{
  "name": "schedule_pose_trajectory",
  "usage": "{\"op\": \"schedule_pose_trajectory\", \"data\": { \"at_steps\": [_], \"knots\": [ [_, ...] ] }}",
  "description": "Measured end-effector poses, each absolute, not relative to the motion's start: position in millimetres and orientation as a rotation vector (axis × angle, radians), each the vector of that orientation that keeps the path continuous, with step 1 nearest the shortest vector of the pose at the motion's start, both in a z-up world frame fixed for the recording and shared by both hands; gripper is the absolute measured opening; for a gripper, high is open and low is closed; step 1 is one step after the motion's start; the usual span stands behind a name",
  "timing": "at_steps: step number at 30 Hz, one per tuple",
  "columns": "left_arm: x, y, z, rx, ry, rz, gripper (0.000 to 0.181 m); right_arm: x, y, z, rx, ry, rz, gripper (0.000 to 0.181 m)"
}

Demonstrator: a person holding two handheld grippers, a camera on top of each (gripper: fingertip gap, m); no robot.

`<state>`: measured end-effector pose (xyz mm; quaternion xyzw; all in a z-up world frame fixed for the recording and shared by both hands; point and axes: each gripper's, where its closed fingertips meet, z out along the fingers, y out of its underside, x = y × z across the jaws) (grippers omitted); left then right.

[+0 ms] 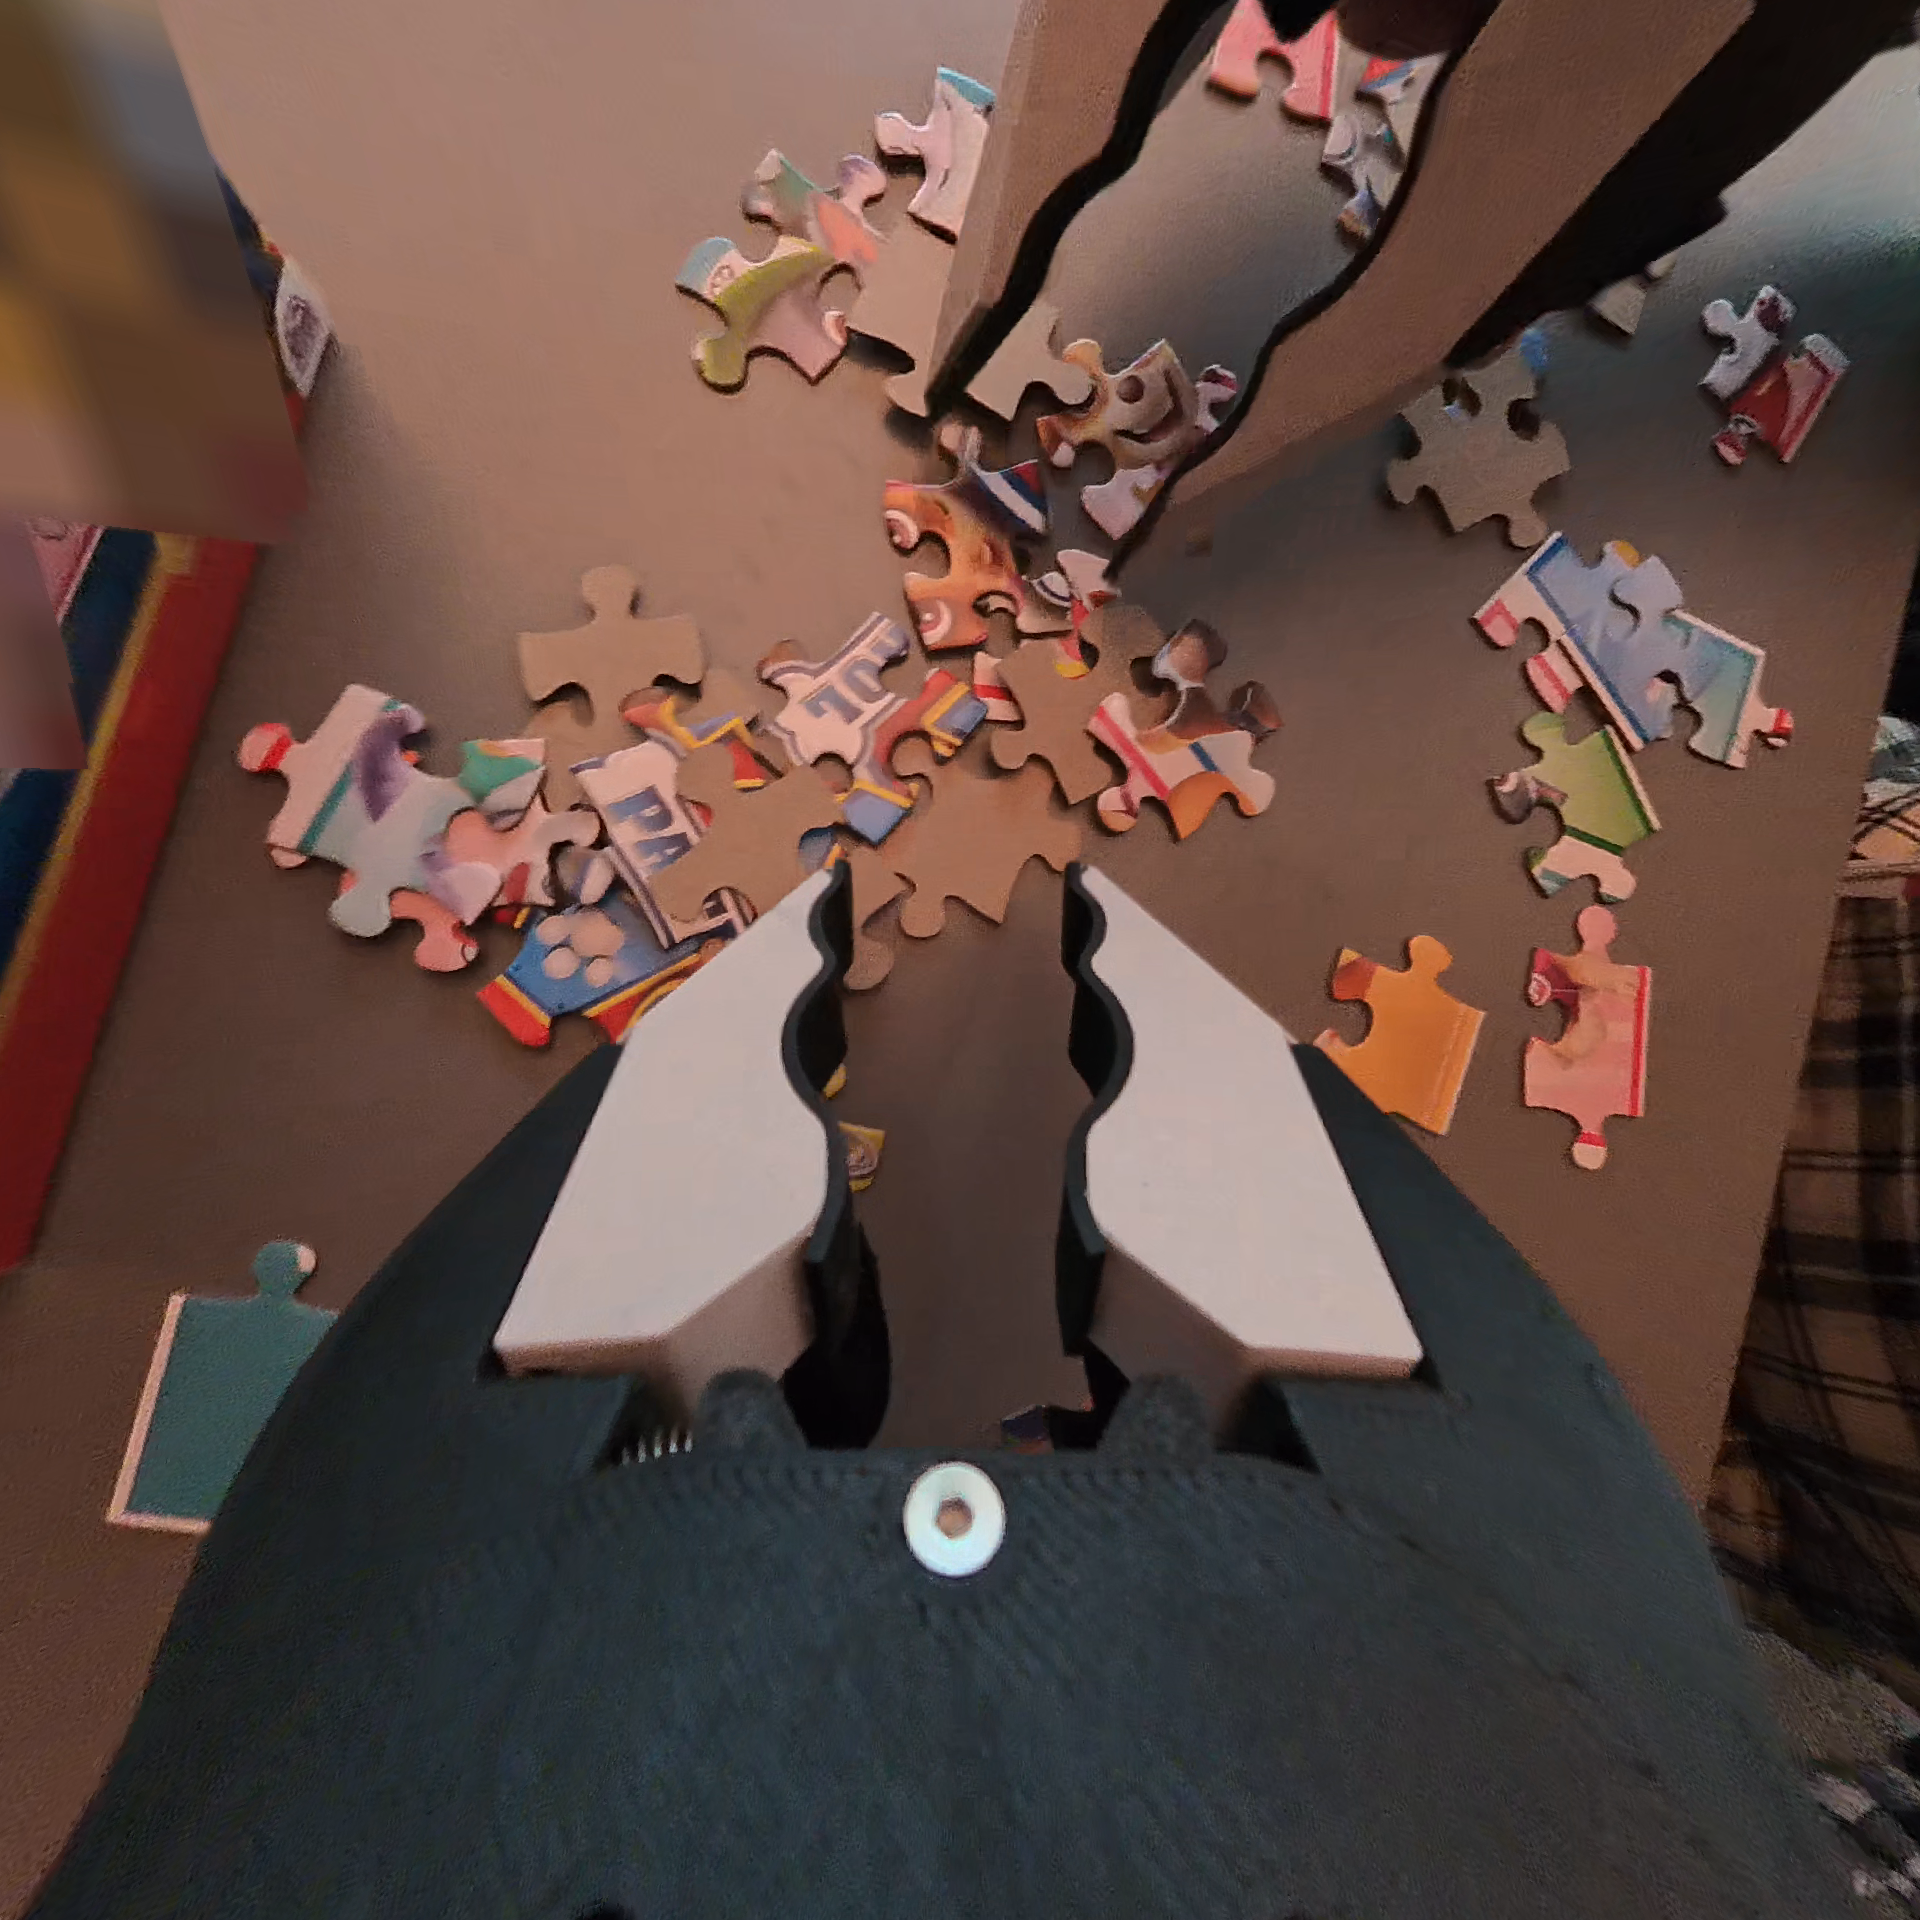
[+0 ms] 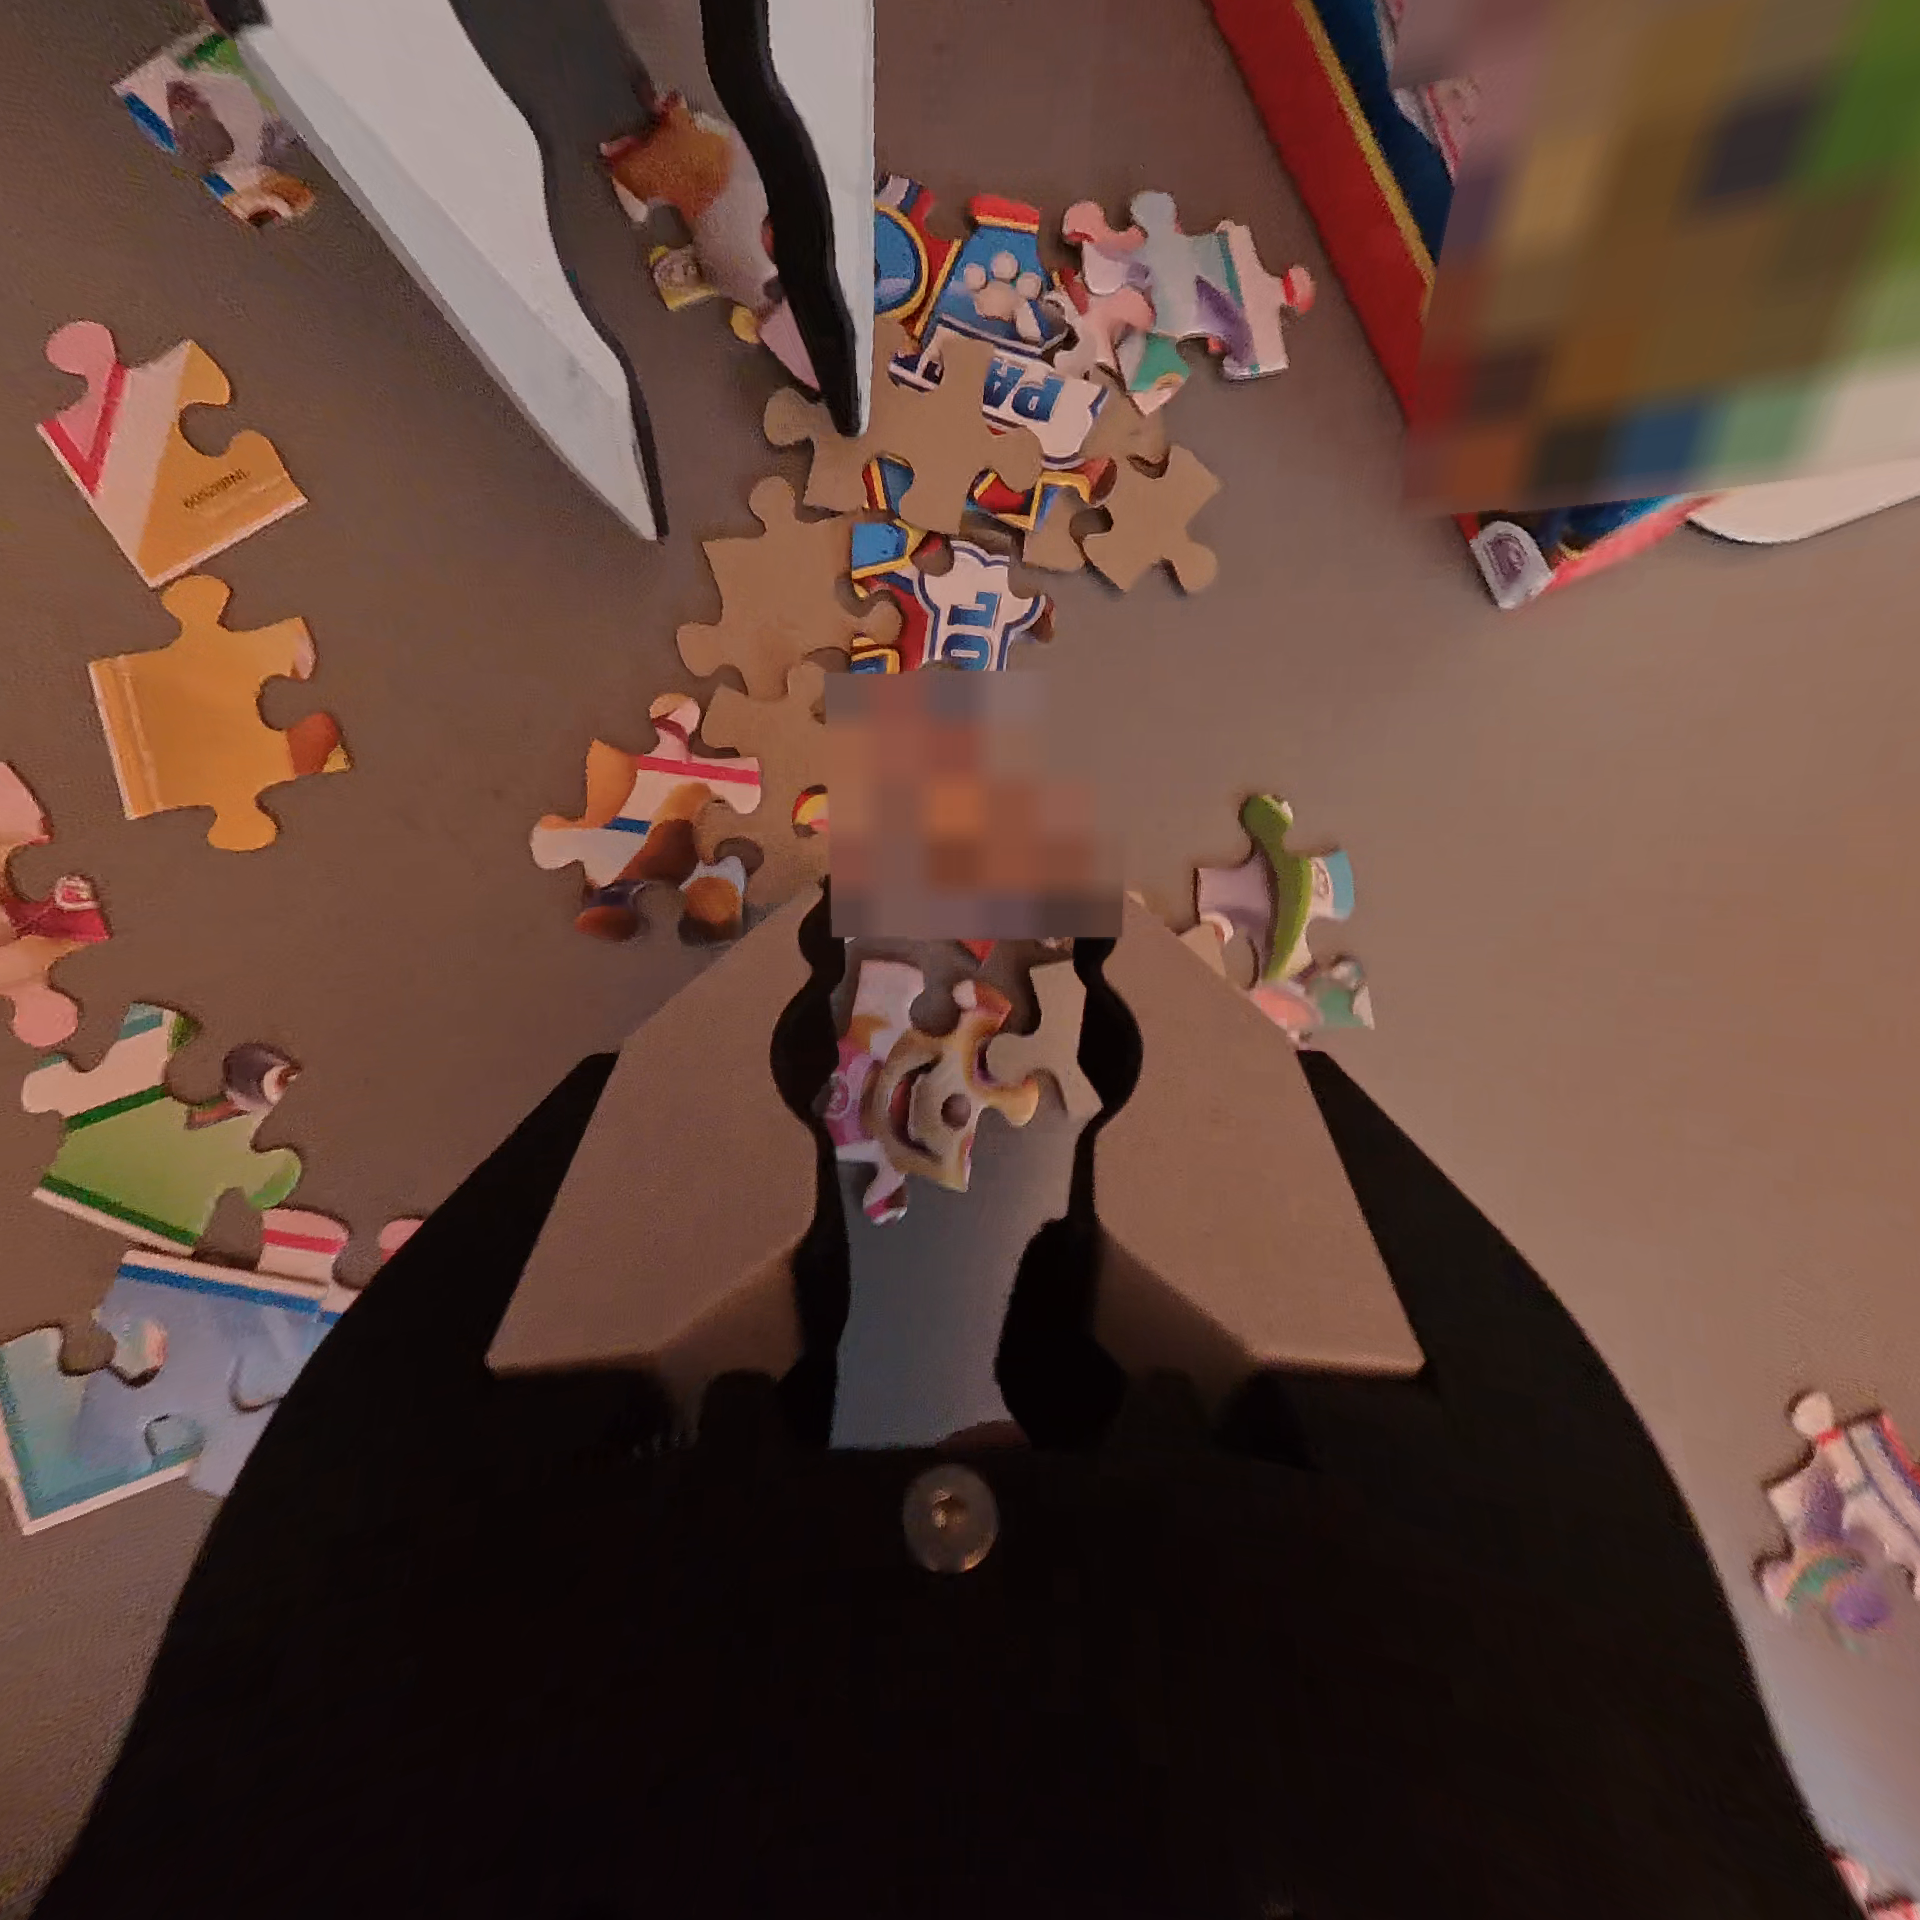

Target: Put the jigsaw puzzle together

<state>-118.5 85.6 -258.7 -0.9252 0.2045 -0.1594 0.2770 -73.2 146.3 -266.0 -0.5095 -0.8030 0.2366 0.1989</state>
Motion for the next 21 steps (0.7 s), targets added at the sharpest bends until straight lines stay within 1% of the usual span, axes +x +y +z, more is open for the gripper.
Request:
{"op": "schedule_pose_trajectory", "data": {
  "at_steps": [3,6,7,8,13,17,21],
  "knots": [
    [-122,85,-261,-2.498,0.546,-0.395,0.039,-81,145,-272,-1.429,-2.319,0.681,0.040],
    [-122,85,-257,-2.476,0.545,-0.406,0.039,-79,147,-275,-1.500,-2.350,0.742,0.032],
    [-122,85,-256,-2.474,0.545,-0.407,0.039,-79,148,-275,-1.499,-2.342,0.748,0.022],
    [-123,85,-255,-2.472,0.545,-0.401,0.039,-79,149,-276,-1.493,-2.334,0.758,0.016],
    [-130,81,-252,-2.473,0.534,-0.376,0.038,-73,147,-275,-1.483,-2.322,0.794,0.016],
    [-152,80,-236,-2.427,0.436,-0.328,0.038,-58,143,-275,-1.463,-2.400,0.777,0.015],
    [-172,86,-243,-2.445,0.384,-0.210,0.044,-65,145,-266,-1.431,-2.356,0.794,0.020]
  ]
}}
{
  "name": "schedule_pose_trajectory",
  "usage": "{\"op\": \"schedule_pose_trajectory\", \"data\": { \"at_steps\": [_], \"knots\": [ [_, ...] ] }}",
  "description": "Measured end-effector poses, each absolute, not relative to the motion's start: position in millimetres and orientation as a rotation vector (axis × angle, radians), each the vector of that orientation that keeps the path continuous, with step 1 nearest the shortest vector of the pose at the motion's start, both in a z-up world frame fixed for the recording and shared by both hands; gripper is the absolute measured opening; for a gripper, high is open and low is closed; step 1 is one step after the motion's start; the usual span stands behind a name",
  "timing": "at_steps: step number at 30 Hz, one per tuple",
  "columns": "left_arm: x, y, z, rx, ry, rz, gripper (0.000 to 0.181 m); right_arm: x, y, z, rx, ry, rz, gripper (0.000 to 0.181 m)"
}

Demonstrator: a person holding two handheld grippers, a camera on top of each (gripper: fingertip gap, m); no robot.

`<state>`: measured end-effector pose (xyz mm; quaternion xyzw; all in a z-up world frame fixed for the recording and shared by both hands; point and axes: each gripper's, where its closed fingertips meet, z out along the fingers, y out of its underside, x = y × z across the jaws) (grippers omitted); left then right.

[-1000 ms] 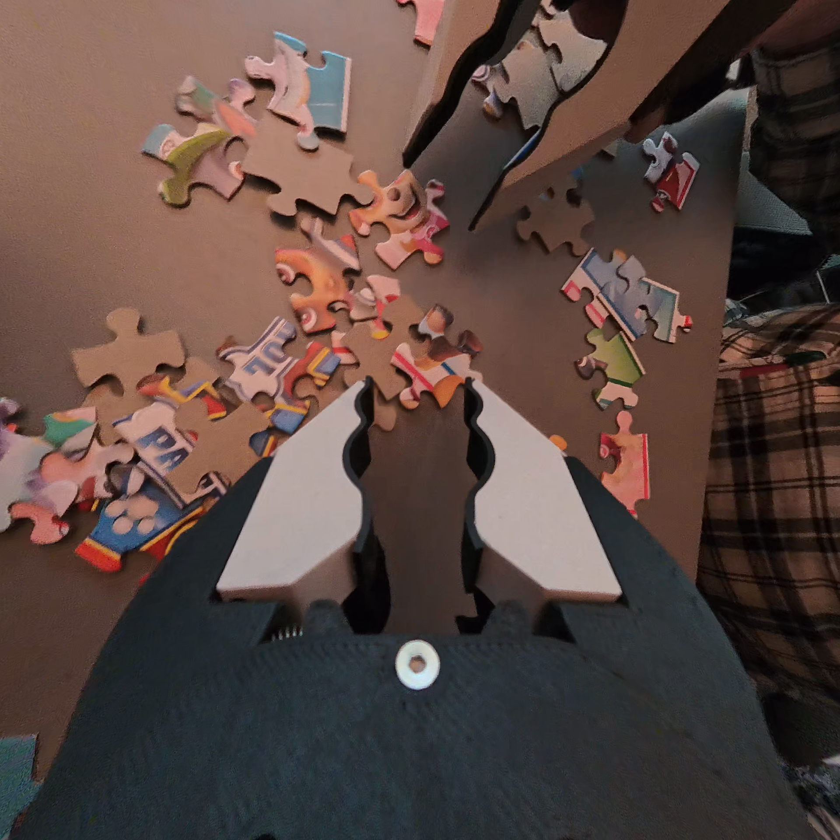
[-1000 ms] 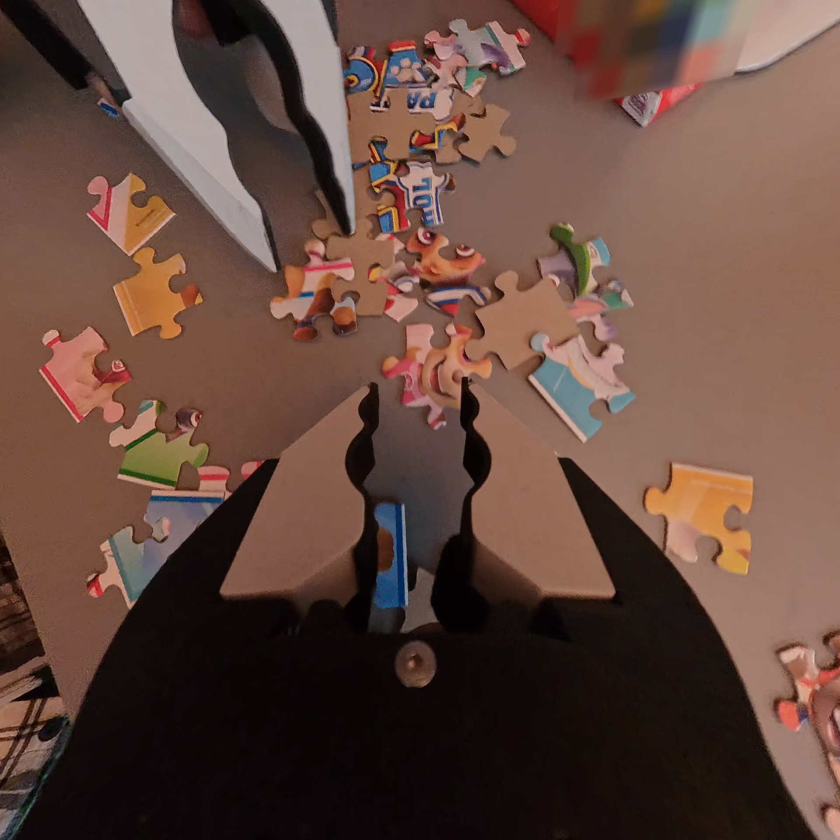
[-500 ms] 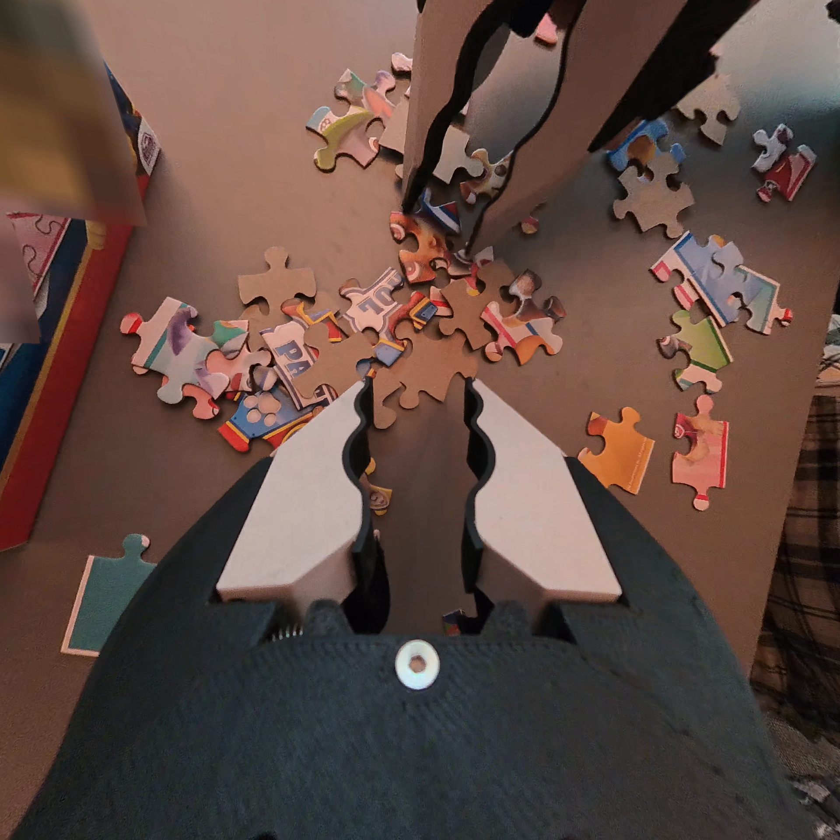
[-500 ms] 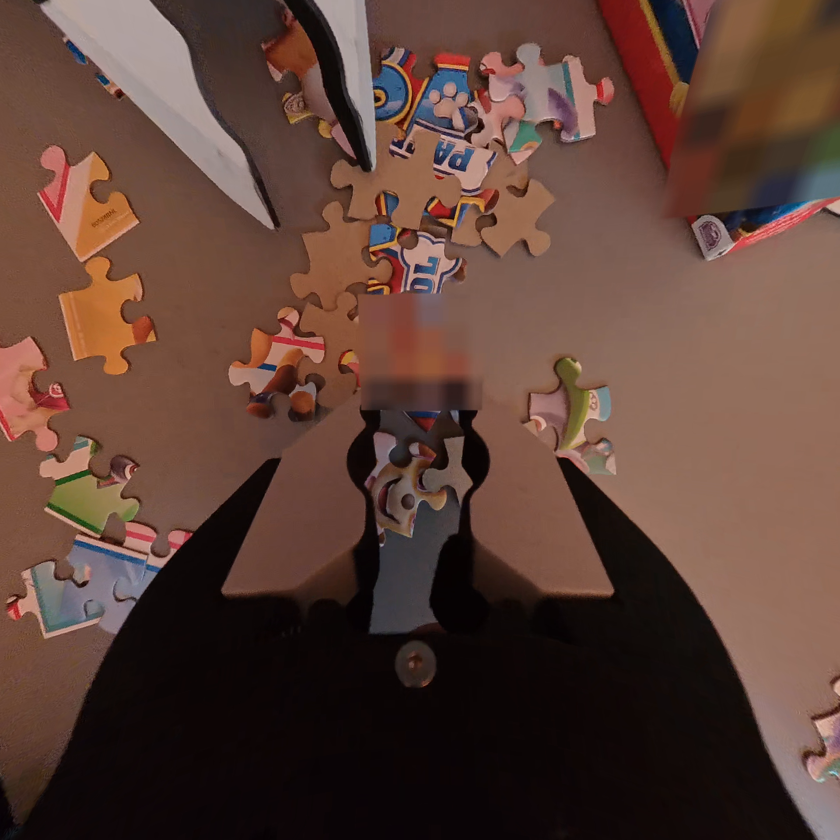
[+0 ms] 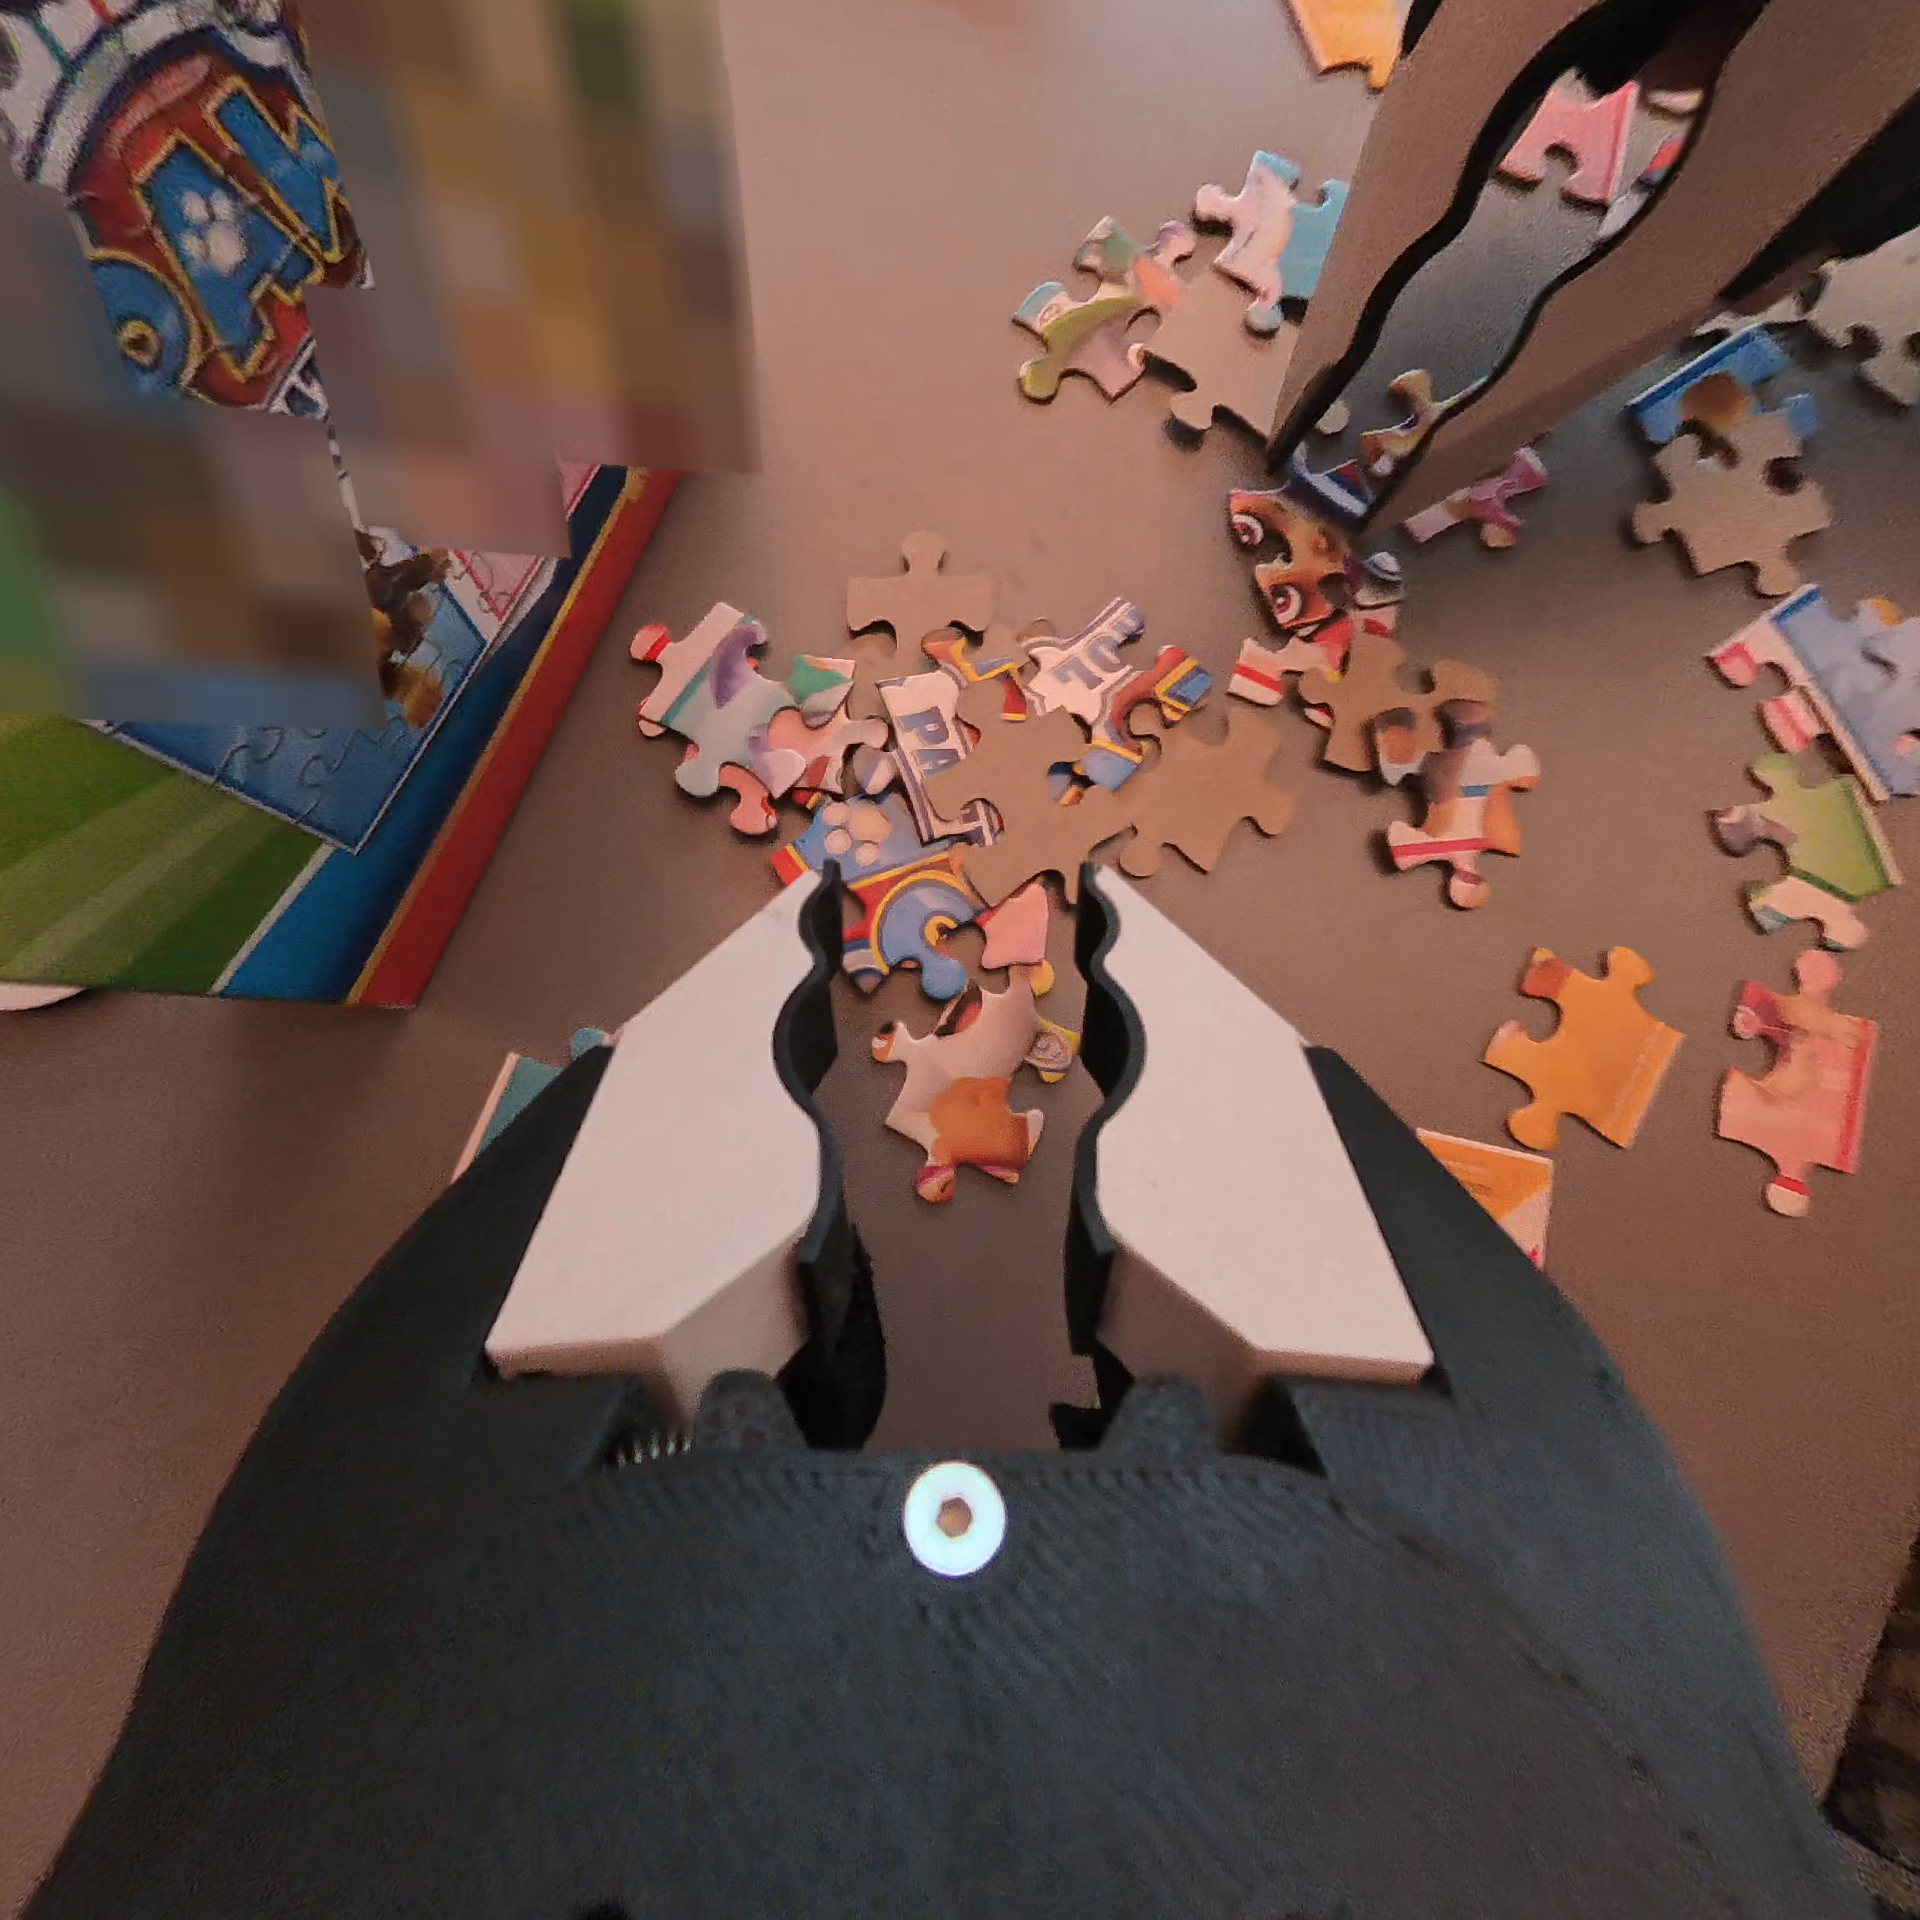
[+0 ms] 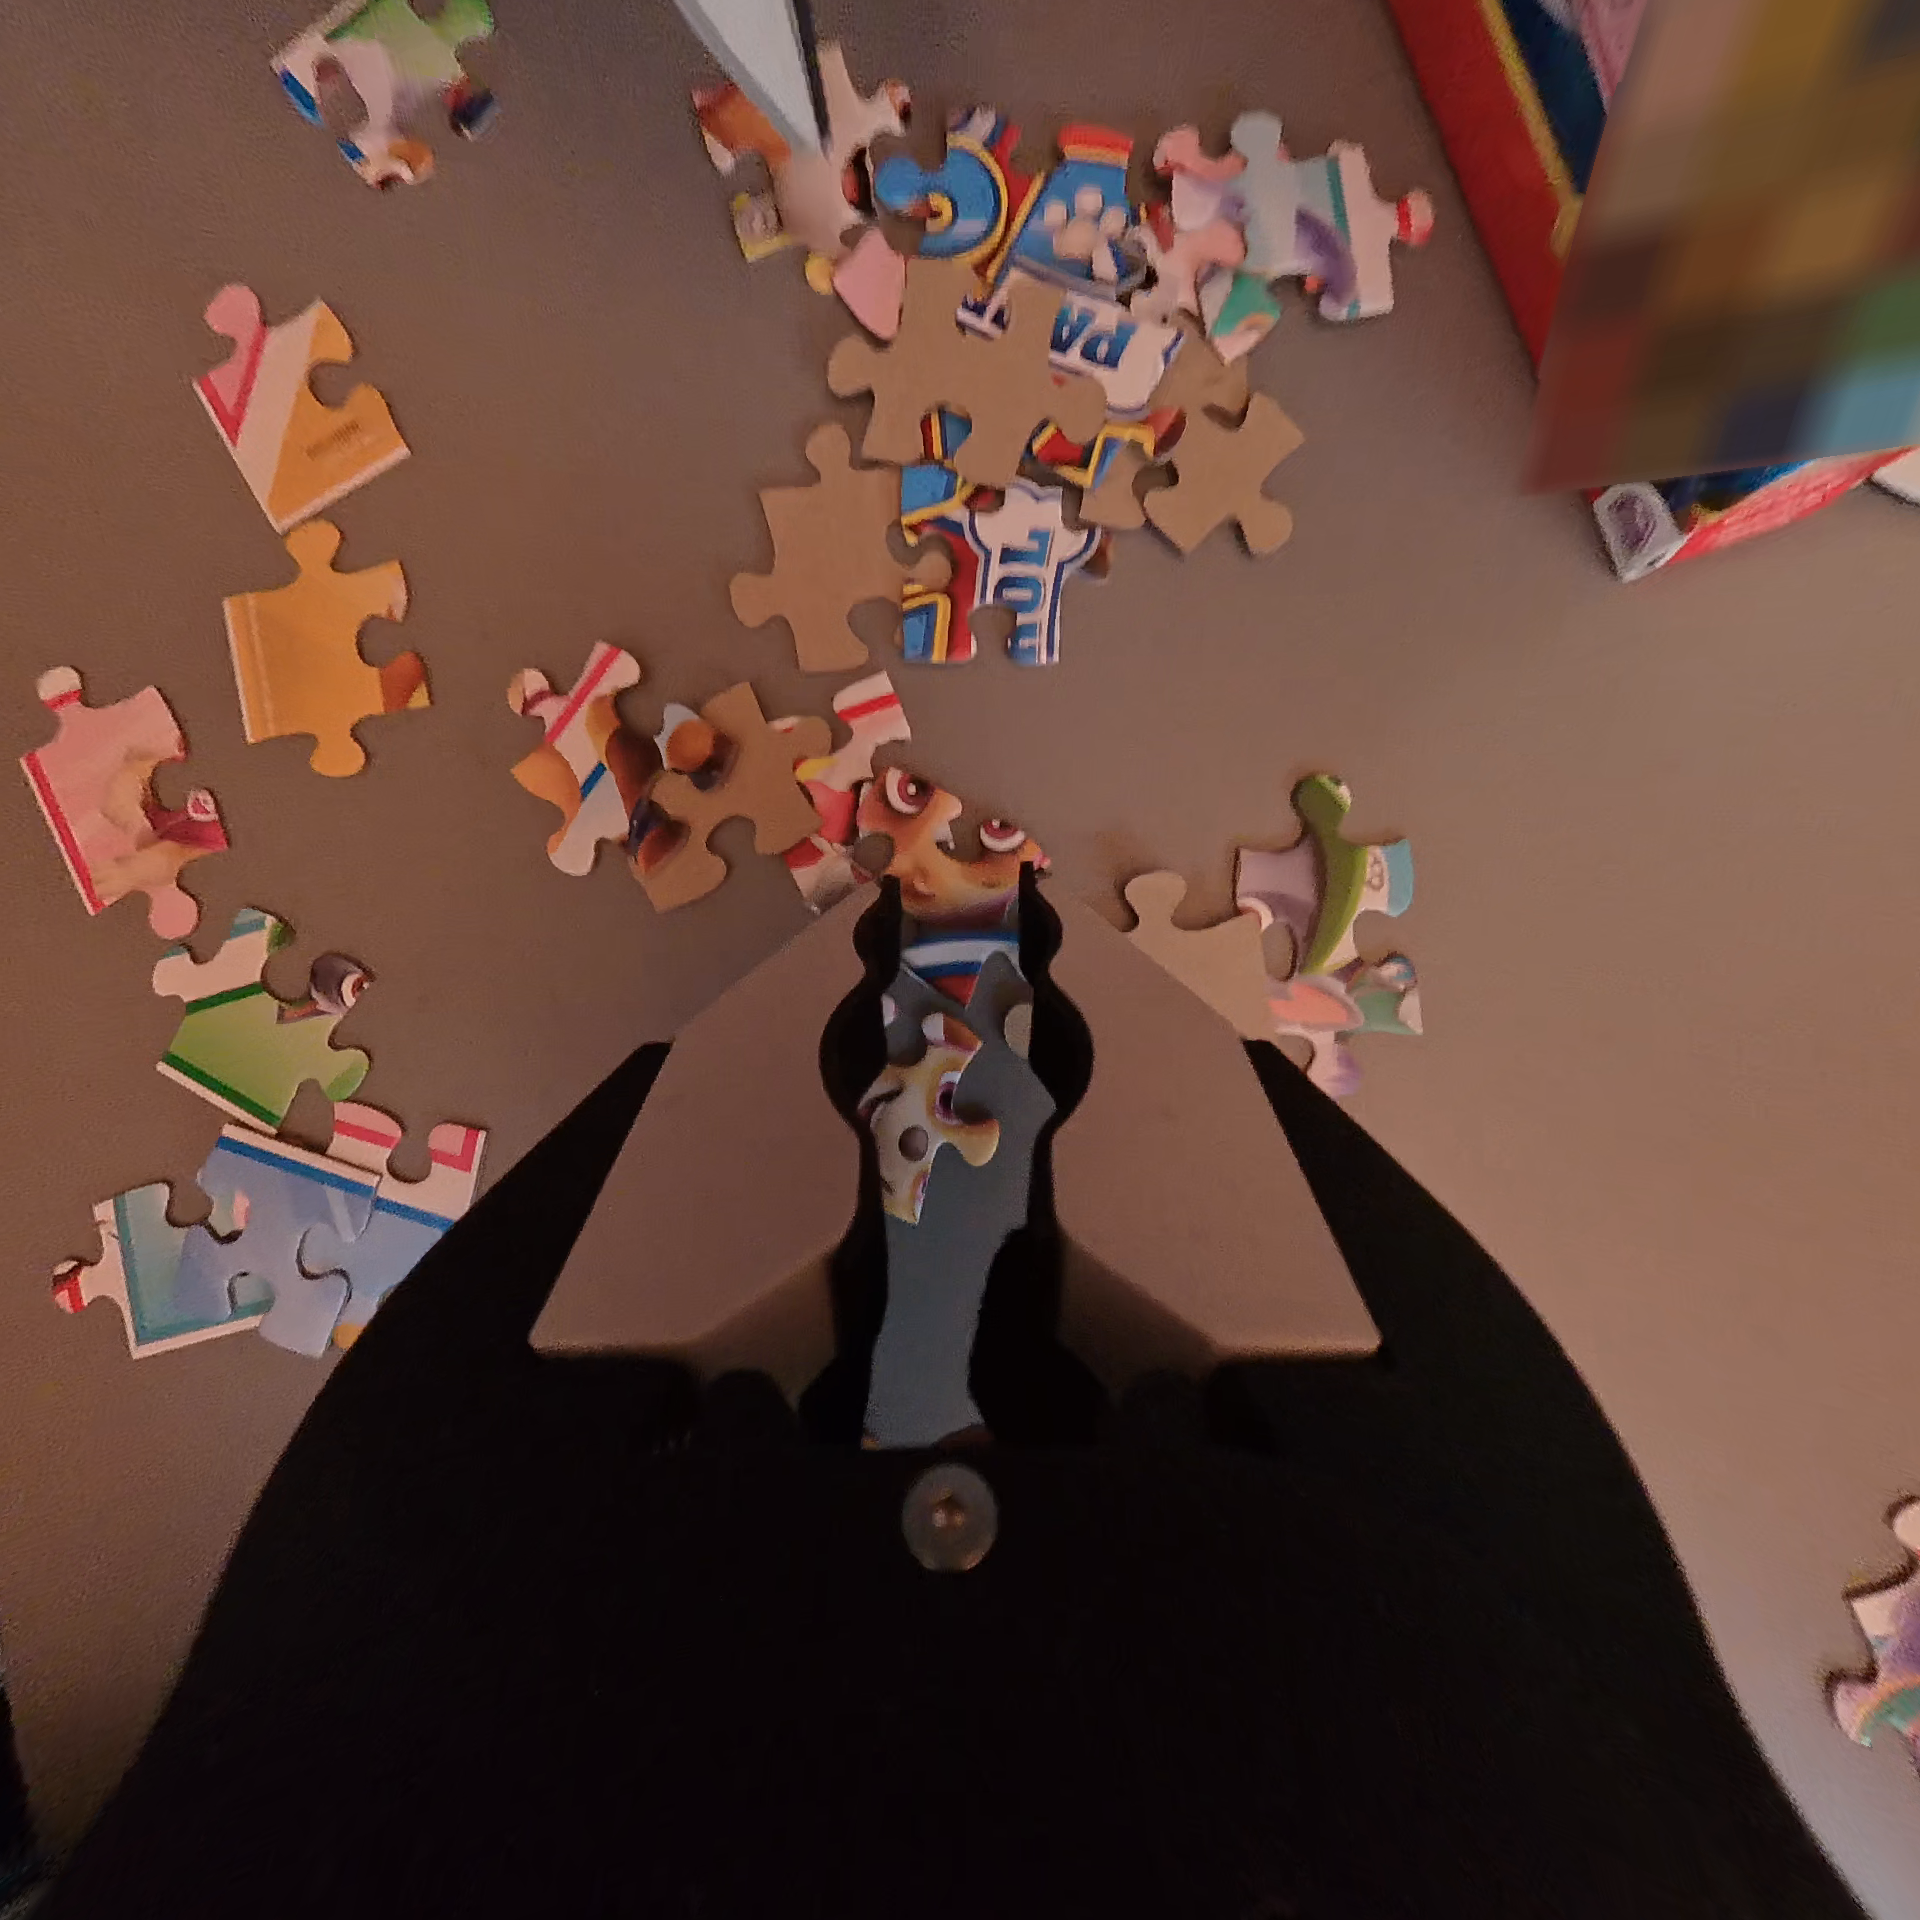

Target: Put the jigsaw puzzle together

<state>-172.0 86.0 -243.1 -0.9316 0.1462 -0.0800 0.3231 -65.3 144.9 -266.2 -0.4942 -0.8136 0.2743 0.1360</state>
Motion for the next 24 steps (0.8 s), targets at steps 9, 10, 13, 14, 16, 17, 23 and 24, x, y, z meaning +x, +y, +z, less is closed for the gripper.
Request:
{"op": "schedule_pose_trajectory", "data": {
  "at_steps": [9,10,13,14,16,17,23,24],
  "knots": [
    [-152,100,-271,-2.514,0.469,-0.177,0.026,-80,144,-264,-1.384,-2.267,0.877,0.020],
    [-152,100,-271,-2.513,0.469,-0.177,0.017,-81,143,-262,-1.379,-2.262,0.884,0.020],
    [-145,100,-272,-2.505,0.513,-0.198,0.000,-85,139,-254,-1.362,-2.237,0.934,0.020],
    [-144,101,-271,-2.499,0.515,-0.195,0.000,-87,137,-251,-1.356,-2.229,0.950,0.020],
    [-142,103,-271,-2.484,0.549,-0.181,0.000,-92,135,-246,-1.348,-2.206,0.969,0.021],
    [-141,105,-268,-2.464,0.586,-0.142,0.000,-94,133,-244,-1.345,-2.197,0.976,0.023],
    [-116,120,-253,-2.248,0.957,0.225,0.001,-104,129,-228,-1.192,-2.131,0.946,0.023],
    [-113,123,-252,-2.220,0.988,0.276,0.001,-103,130,-228,-1.162,-2.132,0.920,0.016]
  ]
}}
